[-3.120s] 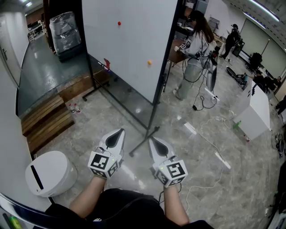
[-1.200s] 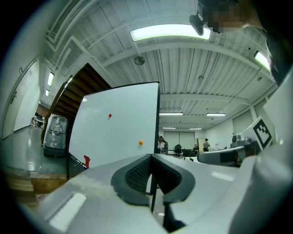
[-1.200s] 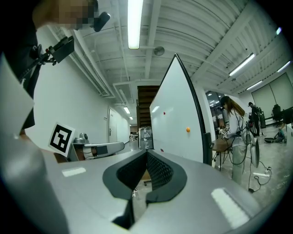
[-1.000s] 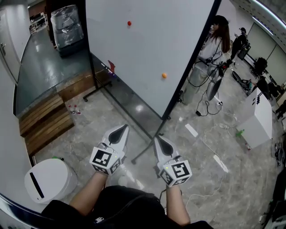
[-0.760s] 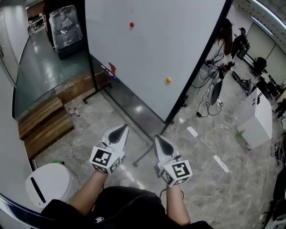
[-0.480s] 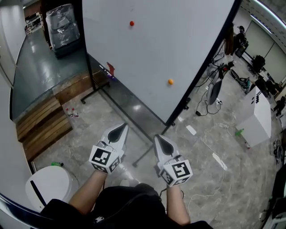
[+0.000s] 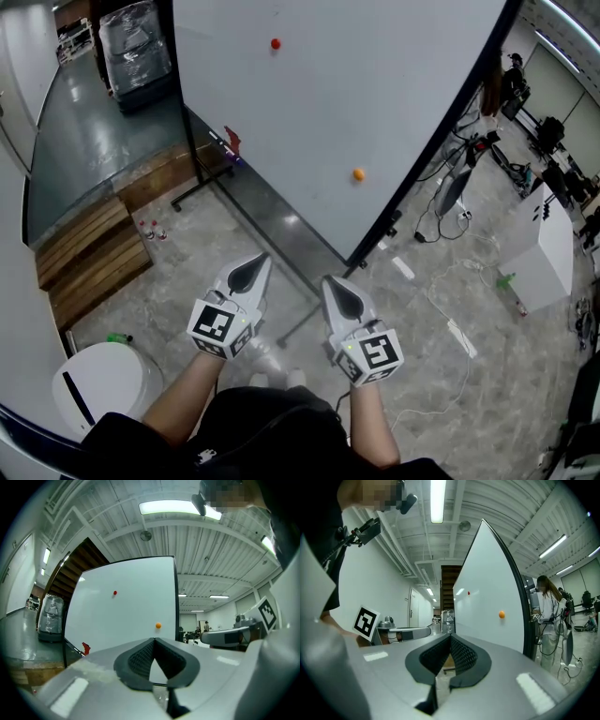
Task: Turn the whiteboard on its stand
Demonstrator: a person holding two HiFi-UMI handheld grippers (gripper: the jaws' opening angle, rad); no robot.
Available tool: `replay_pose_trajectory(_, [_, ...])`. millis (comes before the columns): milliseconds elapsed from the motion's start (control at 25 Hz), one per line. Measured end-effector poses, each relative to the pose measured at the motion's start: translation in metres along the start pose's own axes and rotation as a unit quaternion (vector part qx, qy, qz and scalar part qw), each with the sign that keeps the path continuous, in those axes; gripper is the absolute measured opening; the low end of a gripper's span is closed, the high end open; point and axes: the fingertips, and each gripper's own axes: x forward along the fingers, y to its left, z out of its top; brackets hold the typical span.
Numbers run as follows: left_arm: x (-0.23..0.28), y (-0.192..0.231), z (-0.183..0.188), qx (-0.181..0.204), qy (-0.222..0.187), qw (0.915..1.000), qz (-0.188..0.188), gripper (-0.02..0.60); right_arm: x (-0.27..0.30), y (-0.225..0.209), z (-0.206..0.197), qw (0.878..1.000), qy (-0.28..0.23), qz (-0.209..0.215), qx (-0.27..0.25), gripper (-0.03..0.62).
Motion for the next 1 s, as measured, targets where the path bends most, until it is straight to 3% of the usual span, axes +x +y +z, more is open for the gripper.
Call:
replay_pose_trajectory(480, [0.05,-0.027,0.003,-0.001,-0.001,1.0,-0.004,0.003,-0.005,-0.061,0.019,1.0,-0.016,0.003,-0.006,0.009])
replay_pose_trajectory(760, [0.092,-0.061,-0.006,-0.006,0.007,0.9991,-0.041,0.003,-0.01,-0.12,0.015,0.999,-0.011,-0.035,-0.021,0.014])
replay_pose_trajectory(1000, [0.127,-0.087,-0.016,0.0,0.015,0.9973,-0.072,0.003,-0.01,-0.17,0.018,0.997,-0.019,-0.065,-0.038,0.063])
